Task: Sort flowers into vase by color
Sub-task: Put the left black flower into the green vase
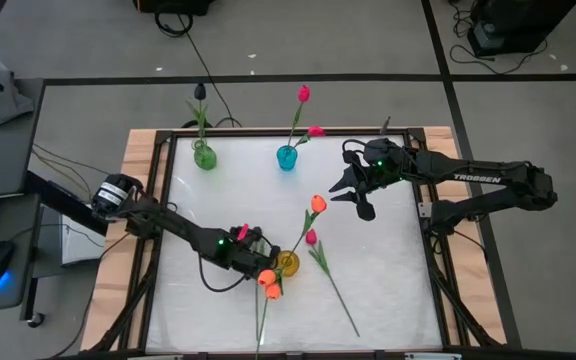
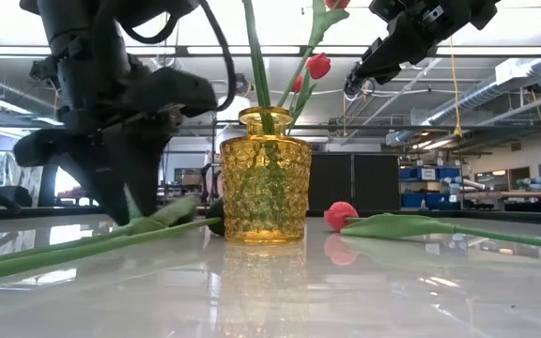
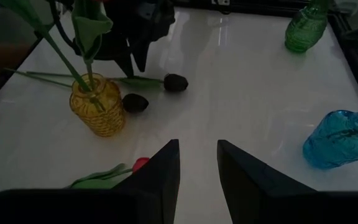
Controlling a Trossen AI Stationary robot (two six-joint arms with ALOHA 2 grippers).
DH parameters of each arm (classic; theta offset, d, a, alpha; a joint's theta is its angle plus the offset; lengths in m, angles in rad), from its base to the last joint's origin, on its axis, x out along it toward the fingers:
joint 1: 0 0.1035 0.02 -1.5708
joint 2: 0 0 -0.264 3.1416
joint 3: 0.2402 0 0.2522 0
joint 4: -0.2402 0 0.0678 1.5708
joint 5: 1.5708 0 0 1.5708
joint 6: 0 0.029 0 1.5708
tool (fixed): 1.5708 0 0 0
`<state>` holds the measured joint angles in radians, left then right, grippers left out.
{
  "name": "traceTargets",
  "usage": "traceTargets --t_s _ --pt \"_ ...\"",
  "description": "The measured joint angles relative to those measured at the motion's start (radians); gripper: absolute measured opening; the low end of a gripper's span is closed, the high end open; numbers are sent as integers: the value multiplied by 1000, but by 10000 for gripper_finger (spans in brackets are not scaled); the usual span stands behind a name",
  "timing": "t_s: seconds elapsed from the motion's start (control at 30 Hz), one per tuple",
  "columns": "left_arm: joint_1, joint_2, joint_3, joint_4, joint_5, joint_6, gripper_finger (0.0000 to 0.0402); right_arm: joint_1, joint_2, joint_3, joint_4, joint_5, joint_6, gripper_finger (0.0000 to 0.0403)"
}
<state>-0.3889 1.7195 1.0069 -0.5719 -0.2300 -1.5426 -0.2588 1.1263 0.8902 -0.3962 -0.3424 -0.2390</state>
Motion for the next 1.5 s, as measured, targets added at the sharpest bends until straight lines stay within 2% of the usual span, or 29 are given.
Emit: traceTargets --t_s 0.2,0.47,0.8,1.0,1.5 --pt "0 0 0 -108 75 0 153 0 0 0 -2 0 0 117" --pt "-1 -9 16 -350 142 -21 153 0 0 0 -2 0 0 117" --pt "-8 -34 140 -337 102 29 153 -1 0 0 -2 0 0 117" --pt "-8 -31 132 -229 93 -68 153 -1 0 0 -3 0 0 117" --pt "-15 -11 131 -236 85 -257 153 -1 0 0 -3 0 -8 117"
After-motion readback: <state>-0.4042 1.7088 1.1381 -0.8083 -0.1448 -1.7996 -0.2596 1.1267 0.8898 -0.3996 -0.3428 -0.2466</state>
